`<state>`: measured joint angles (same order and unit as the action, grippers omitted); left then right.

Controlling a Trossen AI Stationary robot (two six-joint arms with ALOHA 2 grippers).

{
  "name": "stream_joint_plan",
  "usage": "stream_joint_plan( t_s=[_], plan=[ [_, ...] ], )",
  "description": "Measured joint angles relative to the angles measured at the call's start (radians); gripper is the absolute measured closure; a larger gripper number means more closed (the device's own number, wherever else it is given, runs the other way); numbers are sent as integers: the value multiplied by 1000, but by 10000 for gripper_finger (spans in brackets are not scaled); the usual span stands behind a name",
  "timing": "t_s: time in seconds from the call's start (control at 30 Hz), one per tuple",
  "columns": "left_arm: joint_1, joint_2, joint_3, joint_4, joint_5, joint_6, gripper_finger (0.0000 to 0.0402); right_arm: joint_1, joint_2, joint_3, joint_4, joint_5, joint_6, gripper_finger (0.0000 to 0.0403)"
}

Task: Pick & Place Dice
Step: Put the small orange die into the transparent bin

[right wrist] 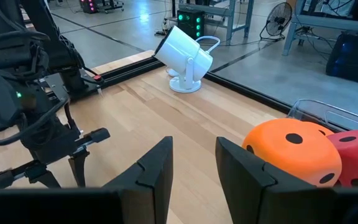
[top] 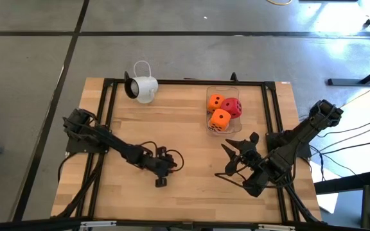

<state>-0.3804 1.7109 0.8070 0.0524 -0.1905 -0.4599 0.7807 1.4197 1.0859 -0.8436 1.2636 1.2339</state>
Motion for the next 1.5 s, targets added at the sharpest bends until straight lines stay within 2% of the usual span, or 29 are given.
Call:
stream_joint_plan(
  t_s=[0.37, 0.57, 0.8, 1.0, 1.1, 1.2, 1.33, 1.5],
  plan=[
    [-4, 37, 3, 71, 12, 3, 386, 0, 0, 0, 14, -22, 0, 282],
    [-4, 37, 1, 84, 13, 7, 376, 0, 0, 0, 23, -23, 0, 282],
    [13, 9, 10, 99, -15, 96, 378, 0, 0, 0, 29, -23, 0, 282],
    [75, -48, 39, 106, -160, 253, 378, 0, 0, 0, 29, -23, -3, 282],
    [126, -83, 45, 174, -261, 344, 378, 0, 0, 0, 35, -23, -3, 282],
    [206, -110, 45, 274, -285, 431, 378, 0, 0, 0, 36, -23, -2, 282],
    [345, -139, 45, 422, -236, 522, 378, 0, 0, 0, 36, -23, -3, 282],
    [550, -150, 45, 617, 43, 555, 378, 0, 0, 0, 35, -23, -3, 282]
  ],
)
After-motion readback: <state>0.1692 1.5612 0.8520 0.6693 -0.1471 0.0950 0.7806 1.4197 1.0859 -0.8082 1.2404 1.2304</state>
